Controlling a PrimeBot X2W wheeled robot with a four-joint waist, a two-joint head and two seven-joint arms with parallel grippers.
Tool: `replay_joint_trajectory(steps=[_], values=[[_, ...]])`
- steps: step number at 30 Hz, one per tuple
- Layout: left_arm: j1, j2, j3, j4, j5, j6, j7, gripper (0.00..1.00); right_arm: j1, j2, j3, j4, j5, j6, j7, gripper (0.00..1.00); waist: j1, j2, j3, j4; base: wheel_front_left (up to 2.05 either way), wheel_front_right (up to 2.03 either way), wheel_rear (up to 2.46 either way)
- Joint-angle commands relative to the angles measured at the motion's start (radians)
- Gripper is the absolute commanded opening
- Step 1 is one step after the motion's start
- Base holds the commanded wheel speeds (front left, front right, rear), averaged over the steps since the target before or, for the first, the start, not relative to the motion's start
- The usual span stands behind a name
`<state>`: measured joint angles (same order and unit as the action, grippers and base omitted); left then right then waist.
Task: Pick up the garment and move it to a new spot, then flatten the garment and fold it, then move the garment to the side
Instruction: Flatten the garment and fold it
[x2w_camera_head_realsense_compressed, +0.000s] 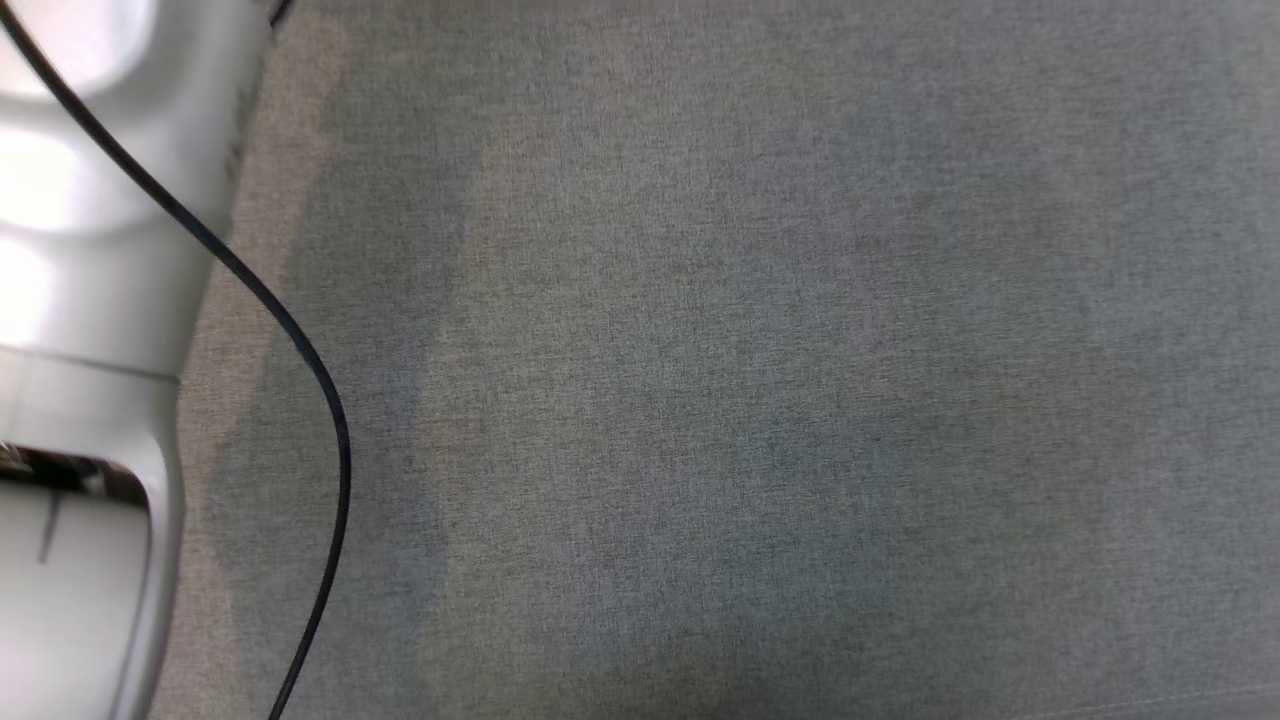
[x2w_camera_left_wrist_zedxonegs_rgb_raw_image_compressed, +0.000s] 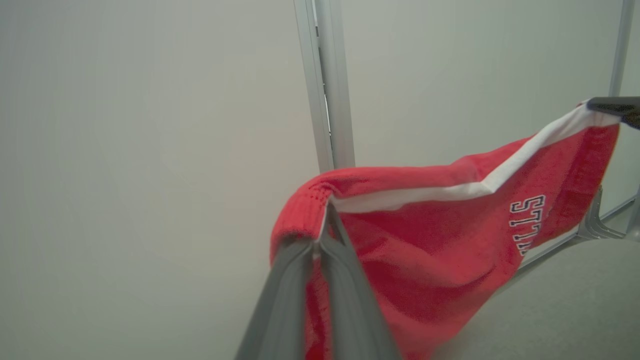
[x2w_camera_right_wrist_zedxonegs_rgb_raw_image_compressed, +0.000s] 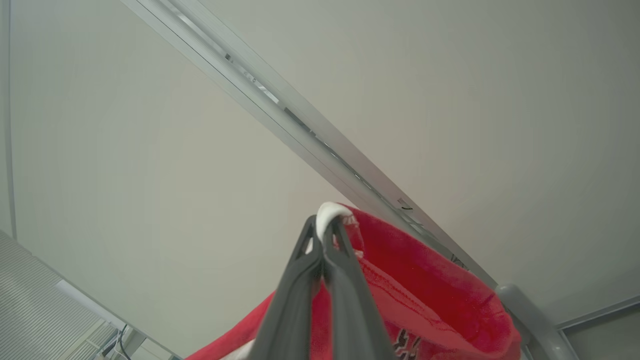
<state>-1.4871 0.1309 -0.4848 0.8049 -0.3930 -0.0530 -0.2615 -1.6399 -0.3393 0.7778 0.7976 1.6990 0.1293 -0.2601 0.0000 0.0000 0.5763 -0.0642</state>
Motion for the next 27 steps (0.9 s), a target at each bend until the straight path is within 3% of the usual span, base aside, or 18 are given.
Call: replay_joint_trajectory(steps=[1, 8, 18, 27], values=[[0.049, 0.003, -0.007, -0.014, 0.034, -0.006, -0.004, 0.0, 0.062, 0.007, -0.04, -0.017, -0.05, 0.003, -0.004, 0.0, 0.0, 0.0, 0.029, 0.003, 0.0, 0.0, 0.0], [0.214, -0.003, -0.018, -0.037, 0.11, -0.025, -0.005, 0.0, 0.291, 0.031, -0.083, -0.054, -0.138, 0.003, -0.004, 0.0, 0.0, 0.0, 0.027, 0.011, 0.0, 0.0, 0.0], [0.397, -0.044, -0.04, 0.032, 0.149, -0.025, -0.005, 0.0, 0.48, 0.033, -0.064, -0.061, -0.115, 0.003, 0.015, 0.0, 0.0, 0.0, -0.034, 0.026, 0.0, 0.0, 0.0], [0.506, -0.071, -0.059, 0.142, 0.118, -0.046, -0.005, 0.0, 0.587, 0.034, -0.059, -0.019, -0.048, 0.003, 0.149, 0.0, 0.0, 0.0, -0.11, 0.039, 0.0, 0.0, 0.0]])
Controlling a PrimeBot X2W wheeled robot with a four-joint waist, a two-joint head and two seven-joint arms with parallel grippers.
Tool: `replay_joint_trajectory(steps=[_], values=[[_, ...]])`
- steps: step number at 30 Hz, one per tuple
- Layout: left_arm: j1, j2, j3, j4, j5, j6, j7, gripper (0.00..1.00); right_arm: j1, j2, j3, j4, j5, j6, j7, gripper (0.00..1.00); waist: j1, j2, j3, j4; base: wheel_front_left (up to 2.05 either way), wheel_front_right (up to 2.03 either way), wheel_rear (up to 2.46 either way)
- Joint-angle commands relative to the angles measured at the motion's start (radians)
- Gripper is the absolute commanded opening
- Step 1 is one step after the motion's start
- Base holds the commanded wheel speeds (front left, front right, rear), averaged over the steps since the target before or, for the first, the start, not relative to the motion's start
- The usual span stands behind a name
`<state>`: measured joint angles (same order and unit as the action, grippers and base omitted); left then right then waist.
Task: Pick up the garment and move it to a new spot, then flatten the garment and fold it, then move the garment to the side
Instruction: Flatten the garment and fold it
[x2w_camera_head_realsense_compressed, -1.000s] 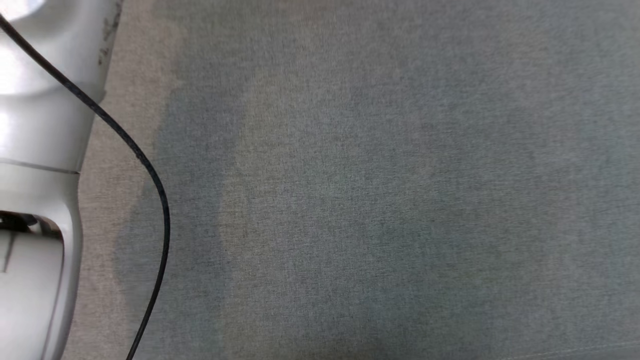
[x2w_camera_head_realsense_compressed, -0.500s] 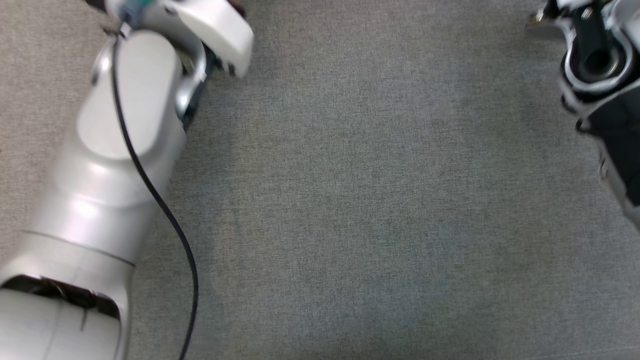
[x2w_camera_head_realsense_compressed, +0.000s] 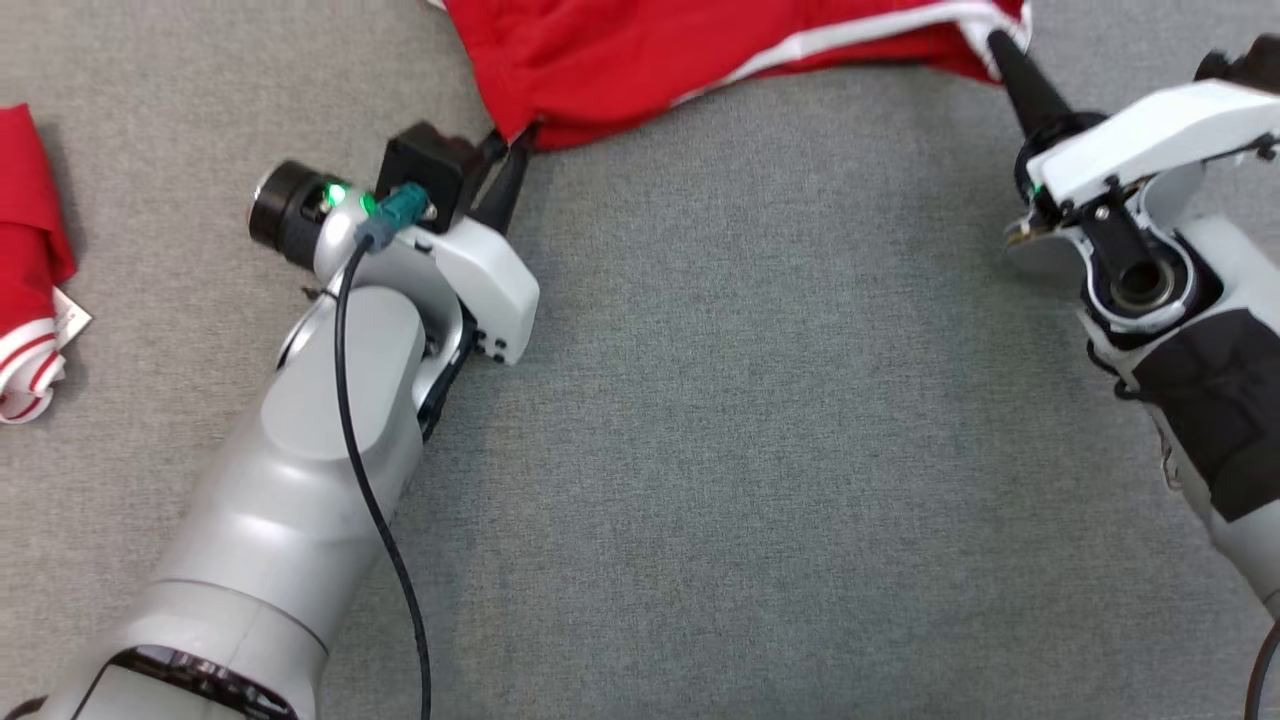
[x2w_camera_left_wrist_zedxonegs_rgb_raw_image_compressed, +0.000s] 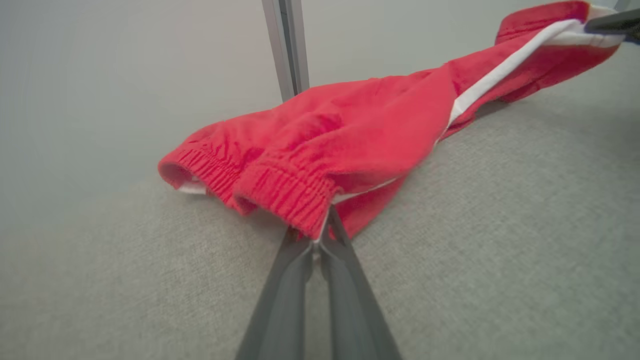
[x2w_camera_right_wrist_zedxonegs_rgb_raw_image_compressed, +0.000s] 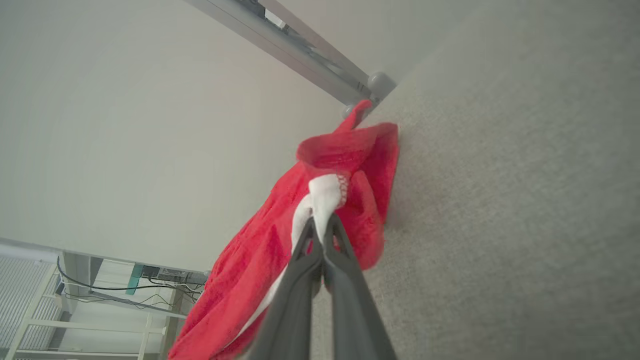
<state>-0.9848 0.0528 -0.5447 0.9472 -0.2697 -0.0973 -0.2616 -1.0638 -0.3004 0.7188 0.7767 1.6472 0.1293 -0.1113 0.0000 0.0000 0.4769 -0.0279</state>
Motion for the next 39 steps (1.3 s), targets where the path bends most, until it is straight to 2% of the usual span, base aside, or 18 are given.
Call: replay_joint_trajectory(steps=[1, 6, 15, 30, 39], values=[[0.01, 0.006, -0.003, 0.011, -0.009, -0.007, -0.004, 0.0, 0.018, -0.006, 0.003, 0.002, 0.006, 0.003, 0.015, 0.0, 0.0, 0.0, -0.019, 0.004, 0.0, 0.0, 0.0], [0.061, 0.001, -0.042, 0.075, -0.034, -0.022, -0.004, 0.0, 0.082, -0.001, 0.005, 0.005, 0.05, 0.003, 0.128, 0.0, 0.0, 0.0, -0.074, 0.014, 0.0, 0.0, 0.0], [0.122, 0.0, -0.093, 0.105, -0.069, -0.032, -0.004, 0.0, 0.177, -0.019, -0.011, -0.007, 0.097, 0.003, 0.253, 0.0, 0.0, 0.0, -0.147, 0.027, 0.0, 0.0, 0.0], [0.211, 0.012, -0.104, 0.111, -0.09, -0.033, -0.004, 0.0, 0.341, -0.085, -0.069, -0.084, 0.161, 0.003, 0.427, 0.0, 0.0, 0.0, -0.24, 0.05, 0.0, 0.0, 0.0], [0.268, 0.02, -0.147, 0.092, -0.09, -0.034, -0.004, 0.0, 0.421, -0.104, -0.094, -0.127, 0.18, 0.003, 0.485, 0.0, 0.0, 0.0, -0.291, 0.058, 0.0, 0.0, 0.0]])
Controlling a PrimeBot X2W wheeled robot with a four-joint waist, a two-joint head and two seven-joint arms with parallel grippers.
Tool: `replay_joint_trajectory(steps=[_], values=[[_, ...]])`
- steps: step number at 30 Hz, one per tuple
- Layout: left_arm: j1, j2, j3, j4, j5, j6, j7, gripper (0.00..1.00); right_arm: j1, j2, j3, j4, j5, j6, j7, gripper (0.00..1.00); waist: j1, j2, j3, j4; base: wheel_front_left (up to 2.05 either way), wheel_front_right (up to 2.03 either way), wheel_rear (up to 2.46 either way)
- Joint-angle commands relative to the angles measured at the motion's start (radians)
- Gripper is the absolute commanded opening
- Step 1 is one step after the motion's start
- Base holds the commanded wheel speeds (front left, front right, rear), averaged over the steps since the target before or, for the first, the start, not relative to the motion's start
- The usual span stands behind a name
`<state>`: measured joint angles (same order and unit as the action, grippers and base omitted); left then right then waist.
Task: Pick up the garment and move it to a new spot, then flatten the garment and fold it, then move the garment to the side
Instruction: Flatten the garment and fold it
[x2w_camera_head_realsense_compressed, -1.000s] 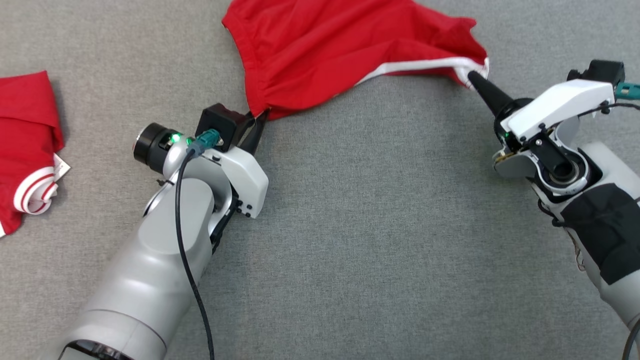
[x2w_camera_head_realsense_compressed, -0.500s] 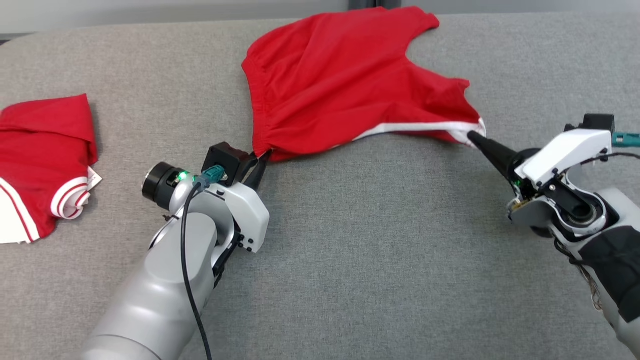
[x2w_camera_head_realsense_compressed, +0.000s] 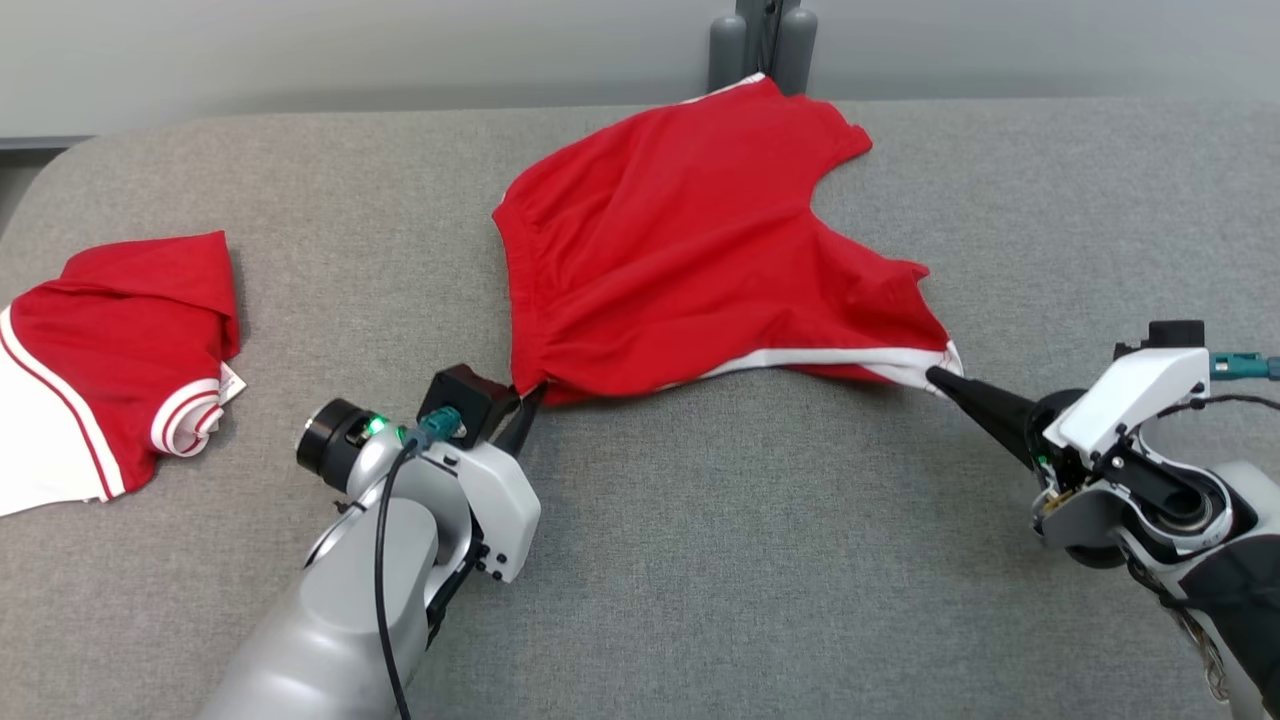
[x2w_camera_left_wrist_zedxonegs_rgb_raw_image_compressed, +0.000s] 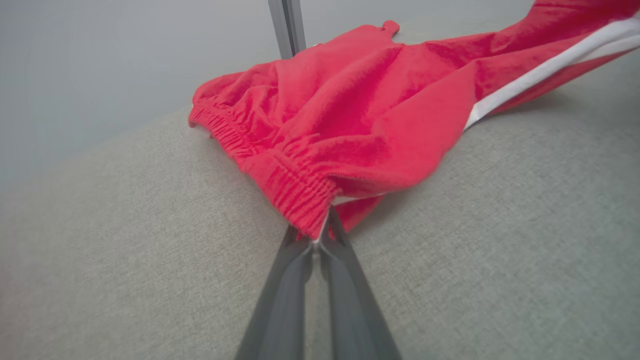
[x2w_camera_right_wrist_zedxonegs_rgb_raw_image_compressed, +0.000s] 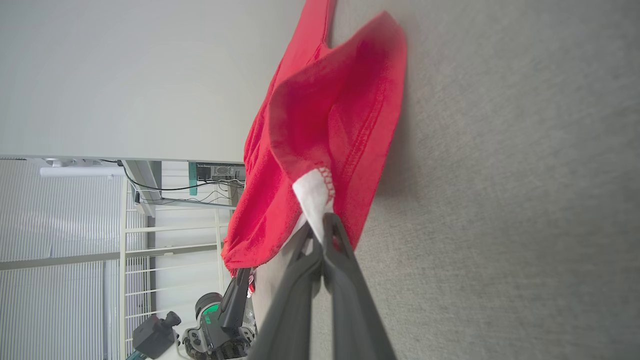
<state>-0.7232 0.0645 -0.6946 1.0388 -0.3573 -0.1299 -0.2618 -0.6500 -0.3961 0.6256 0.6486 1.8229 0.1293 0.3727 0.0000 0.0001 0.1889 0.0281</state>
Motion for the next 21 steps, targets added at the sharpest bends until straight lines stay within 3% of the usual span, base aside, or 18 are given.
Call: replay_joint_trajectory(steps=[1, 11, 21], values=[[0.012, 0.008, -0.002, -0.003, -0.002, -0.001, -0.004, 0.0, 0.017, -0.009, -0.003, -0.005, 0.01, 0.003, 0.007, 0.0, 0.0, -0.0001, -0.009, 0.003, 0.0, 0.0, 0.0], [0.105, 0.014, -0.012, -0.051, -0.046, -0.001, -0.004, 0.0, 0.126, -0.045, -0.025, -0.06, 0.029, 0.003, 0.05, 0.0, 0.0, -0.0001, -0.085, 0.016, 0.0, 0.0, 0.0], [0.214, 0.057, -0.025, -0.151, -0.065, -0.001, -0.004, 0.0, 0.243, -0.098, -0.019, -0.138, 0.059, 0.003, 0.098, 0.0, 0.0, -0.0001, -0.13, 0.023, 0.0, 0.0, 0.0]])
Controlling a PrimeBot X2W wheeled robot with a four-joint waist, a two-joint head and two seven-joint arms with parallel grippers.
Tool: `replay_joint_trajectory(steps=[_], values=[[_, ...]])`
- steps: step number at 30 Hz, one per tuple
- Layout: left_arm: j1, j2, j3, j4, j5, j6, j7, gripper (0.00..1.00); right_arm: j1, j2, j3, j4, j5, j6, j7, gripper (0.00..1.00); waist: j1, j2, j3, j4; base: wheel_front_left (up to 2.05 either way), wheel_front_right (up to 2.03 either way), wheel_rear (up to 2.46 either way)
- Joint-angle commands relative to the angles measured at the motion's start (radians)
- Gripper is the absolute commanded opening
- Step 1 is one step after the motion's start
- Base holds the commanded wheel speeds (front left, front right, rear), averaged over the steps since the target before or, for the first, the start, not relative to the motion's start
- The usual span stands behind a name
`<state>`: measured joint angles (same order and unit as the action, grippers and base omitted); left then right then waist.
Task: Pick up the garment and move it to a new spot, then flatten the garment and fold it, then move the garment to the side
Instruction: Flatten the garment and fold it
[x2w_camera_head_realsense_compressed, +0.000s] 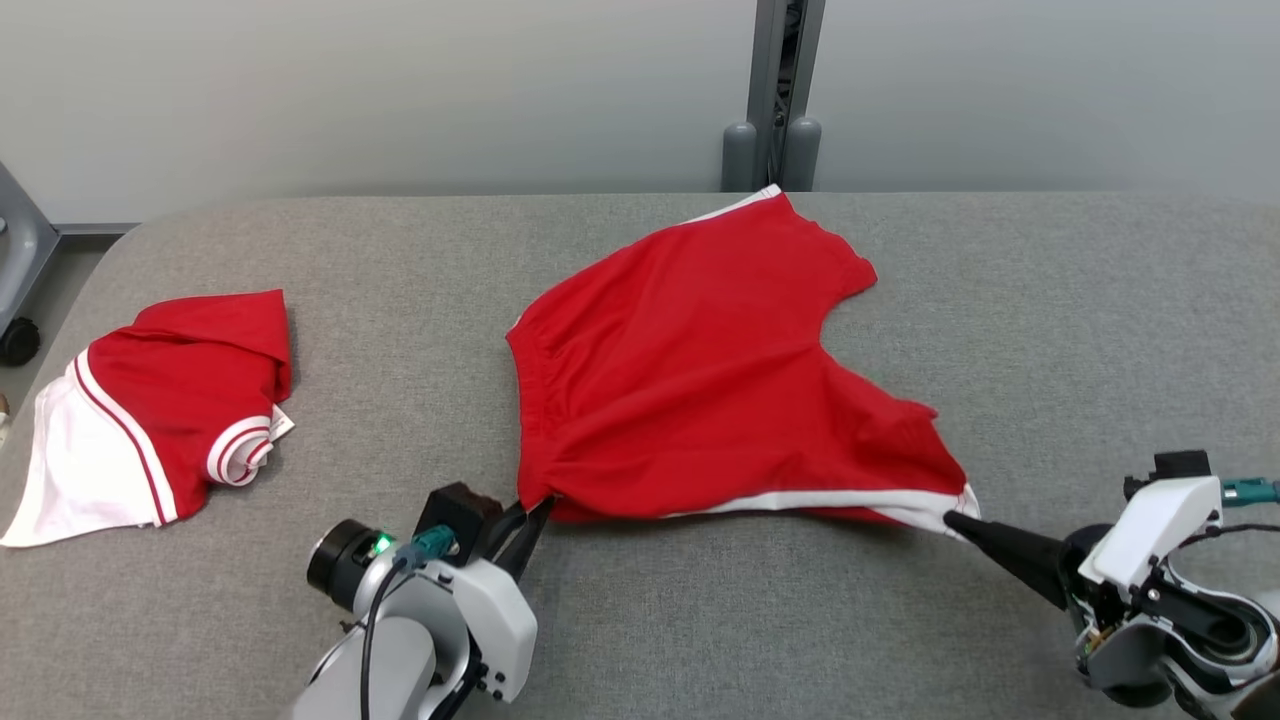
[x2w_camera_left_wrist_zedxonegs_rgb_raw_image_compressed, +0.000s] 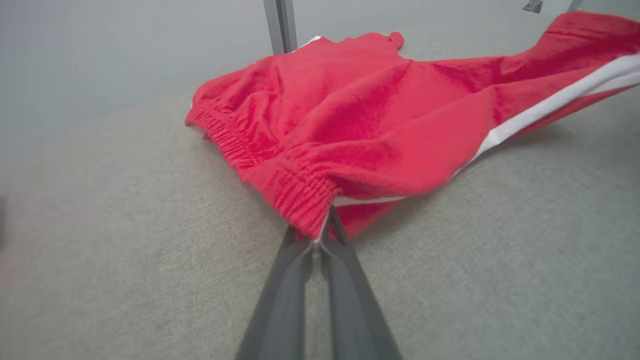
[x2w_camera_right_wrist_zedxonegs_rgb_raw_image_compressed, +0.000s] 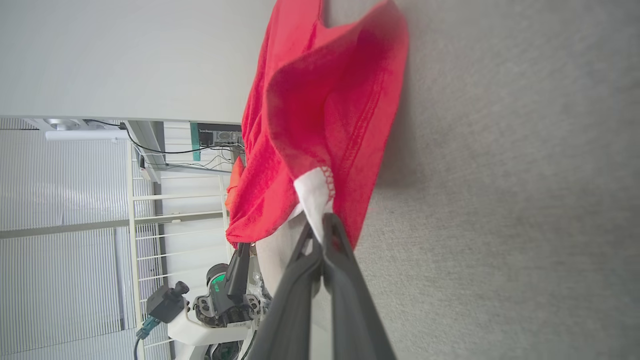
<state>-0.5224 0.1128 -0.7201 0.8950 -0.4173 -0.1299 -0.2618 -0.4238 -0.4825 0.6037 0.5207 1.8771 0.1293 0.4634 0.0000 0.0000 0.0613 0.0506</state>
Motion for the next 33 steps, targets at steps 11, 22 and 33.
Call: replay_joint_trajectory(steps=[11, 22, 33], values=[[0.16, 0.04, 0.029, -0.132, -0.042, 0.003, -0.004, 0.0, 0.131, -0.094, 0.037, -0.124, 0.019, 0.003, 0.017, 0.0, 0.0, 0.0, -0.035, -0.001, 0.0, 0.0, 0.0], [0.295, 0.109, 0.009, -0.322, -0.094, 0.0, 0.033, 0.0, 0.221, -0.205, 0.094, -0.275, 0.065, 0.003, 0.007, 0.0, 0.0, 0.0, -0.06, 0.014, 0.0, 0.0, 0.0], [0.38, 0.208, 0.014, -0.583, -0.154, 0.014, 0.135, 0.0, 0.202, -0.328, 0.162, -0.407, 0.148, 0.003, -0.068, 0.0, 0.0, 0.0, -0.033, 0.024, 0.0, 0.0, 0.0]])
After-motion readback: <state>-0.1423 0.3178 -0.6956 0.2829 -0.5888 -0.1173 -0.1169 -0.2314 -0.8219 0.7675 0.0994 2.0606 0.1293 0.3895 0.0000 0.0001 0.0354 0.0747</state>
